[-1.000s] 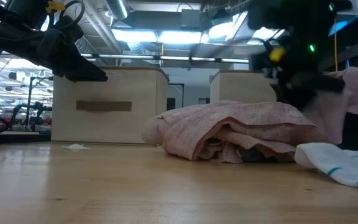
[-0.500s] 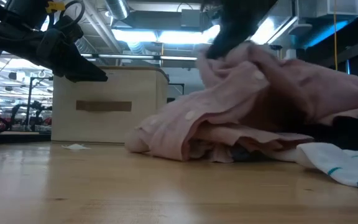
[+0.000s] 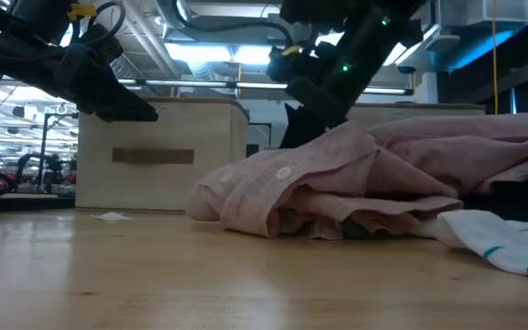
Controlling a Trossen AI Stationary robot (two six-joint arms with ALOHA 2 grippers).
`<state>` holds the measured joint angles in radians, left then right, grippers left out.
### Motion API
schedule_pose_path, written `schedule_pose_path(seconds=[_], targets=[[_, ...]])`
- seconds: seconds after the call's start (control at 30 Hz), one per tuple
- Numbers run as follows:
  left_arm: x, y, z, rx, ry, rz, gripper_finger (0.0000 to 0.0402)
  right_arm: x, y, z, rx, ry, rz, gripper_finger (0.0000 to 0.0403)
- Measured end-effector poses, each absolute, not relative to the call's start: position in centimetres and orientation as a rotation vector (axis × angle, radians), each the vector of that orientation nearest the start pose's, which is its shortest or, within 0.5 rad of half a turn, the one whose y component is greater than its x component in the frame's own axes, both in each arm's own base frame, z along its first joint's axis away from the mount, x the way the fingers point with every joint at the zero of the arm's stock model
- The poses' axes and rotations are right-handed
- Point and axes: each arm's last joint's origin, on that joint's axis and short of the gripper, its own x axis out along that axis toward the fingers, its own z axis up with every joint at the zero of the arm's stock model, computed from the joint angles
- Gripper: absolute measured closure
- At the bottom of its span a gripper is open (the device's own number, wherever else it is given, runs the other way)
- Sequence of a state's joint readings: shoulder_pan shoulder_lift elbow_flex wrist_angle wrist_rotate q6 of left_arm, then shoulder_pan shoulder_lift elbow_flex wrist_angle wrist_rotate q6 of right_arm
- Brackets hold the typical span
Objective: Sort clothes
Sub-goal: Put the pink shirt into the right laundry organizer
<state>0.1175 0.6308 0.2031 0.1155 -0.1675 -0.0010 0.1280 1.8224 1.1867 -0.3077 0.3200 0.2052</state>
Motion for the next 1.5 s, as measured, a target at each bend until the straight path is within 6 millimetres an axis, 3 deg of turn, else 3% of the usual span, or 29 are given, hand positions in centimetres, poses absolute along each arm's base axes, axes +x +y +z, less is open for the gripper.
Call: schedule_pose_path(seconds=[0.1,0.27,0.4,0.5,0.73,0.83,1.0,1.13,1.37,1.5], targets=[[14.5,2.2,18.2,0.007,0.315,0.283,0.0240,37.5,4.0,19.9,-0.024,0.938,-0.257,0.0199],[14.5,2.2,18.2,0.007,0.317,0.283,0.0240,37.9,4.2,24.1,-0.019,1.016,-0.251,0.0102],[14.4,2.2,18.2,0.014,0.322,0.282,0.0240,37.5,3.9,24.3,0.017,1.052,-0.357,0.0060],[14.4,2.2,18.2,0.012,0.326,0.282,0.0240,37.1,3.8,22.6,0.067,1.072,-0.440,0.0049],[14.4,2.2,18.1,0.012,0.335,0.281,0.0240,37.5,3.4,14.2,0.196,1.160,-0.475,0.0054],[14.4,2.2,18.1,0.008,0.332,0.282,0.0240,37.7,2.9,11.8,0.213,1.189,-0.507,0.0064],[14.4,2.2,18.1,0.007,0.333,0.282,0.0240,38.5,2.6,10.6,0.215,1.155,-0.522,0.0107],[14.4,2.2,18.1,0.006,0.335,0.282,0.0240,38.7,2.6,10.6,0.216,1.136,-0.510,0.0181],[14.4,2.2,18.0,0.004,0.339,0.283,0.0240,38.9,2.7,10.6,0.218,1.121,-0.496,0.0355],[14.4,2.2,18.0,0.007,0.339,0.282,0.0240,38.9,2.7,10.6,0.211,1.116,-0.494,0.0361]])
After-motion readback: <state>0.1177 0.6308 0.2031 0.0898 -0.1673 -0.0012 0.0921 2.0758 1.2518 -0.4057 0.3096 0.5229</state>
